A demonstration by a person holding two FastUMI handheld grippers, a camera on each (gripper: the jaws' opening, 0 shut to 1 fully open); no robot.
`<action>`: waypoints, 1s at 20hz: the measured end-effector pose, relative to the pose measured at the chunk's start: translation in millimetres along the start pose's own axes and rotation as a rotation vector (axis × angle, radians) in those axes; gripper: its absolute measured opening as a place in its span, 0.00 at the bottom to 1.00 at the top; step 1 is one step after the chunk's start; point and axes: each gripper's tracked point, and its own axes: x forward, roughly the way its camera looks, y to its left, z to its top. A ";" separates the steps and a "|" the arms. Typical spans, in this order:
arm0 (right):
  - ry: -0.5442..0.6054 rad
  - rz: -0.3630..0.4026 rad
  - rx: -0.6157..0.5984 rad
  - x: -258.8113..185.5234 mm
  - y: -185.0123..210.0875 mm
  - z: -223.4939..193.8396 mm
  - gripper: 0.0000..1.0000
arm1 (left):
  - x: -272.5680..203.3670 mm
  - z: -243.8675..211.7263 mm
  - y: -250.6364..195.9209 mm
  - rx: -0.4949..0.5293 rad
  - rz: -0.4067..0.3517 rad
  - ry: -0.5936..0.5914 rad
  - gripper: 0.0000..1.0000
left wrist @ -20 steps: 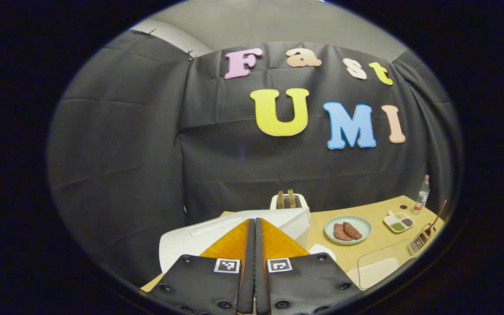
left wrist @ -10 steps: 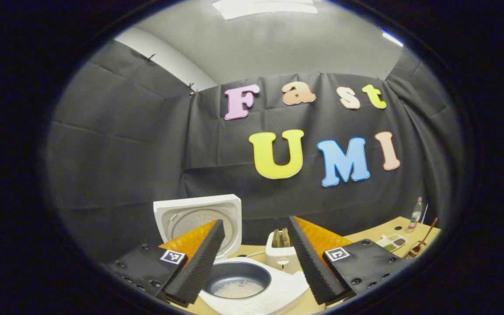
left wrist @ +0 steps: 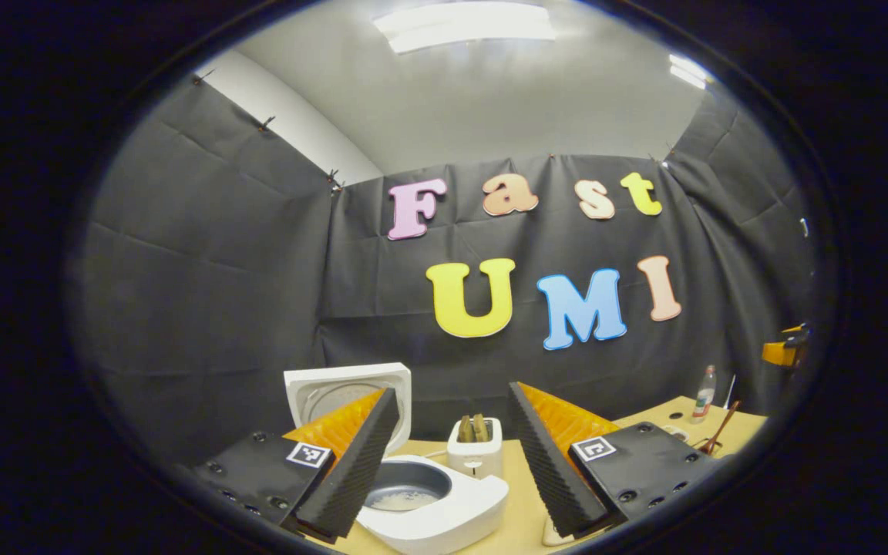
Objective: Close the left gripper, press the button to open the rice cooker; take a wooden spoon from the chopstick holder with the right hand, scoop a spoonful of rice and pour it into the rice cooker, then put the wooden spoon back into the chopstick holder.
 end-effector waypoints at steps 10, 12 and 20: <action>0.210 -0.038 0.043 58.0 -22.0 -85.6 0.96 | -45.4 0.7 27.8 0.042 0.068 0.053 0.98; 0.258 -0.048 0.089 65.6 -24.8 -103.4 0.96 | -51.1 1.8 34.1 0.033 0.084 0.057 0.98; 0.415 -0.032 0.239 81.4 -16.5 -155.4 0.93 | -81.1 -5.7 54.8 0.057 0.150 0.101 0.98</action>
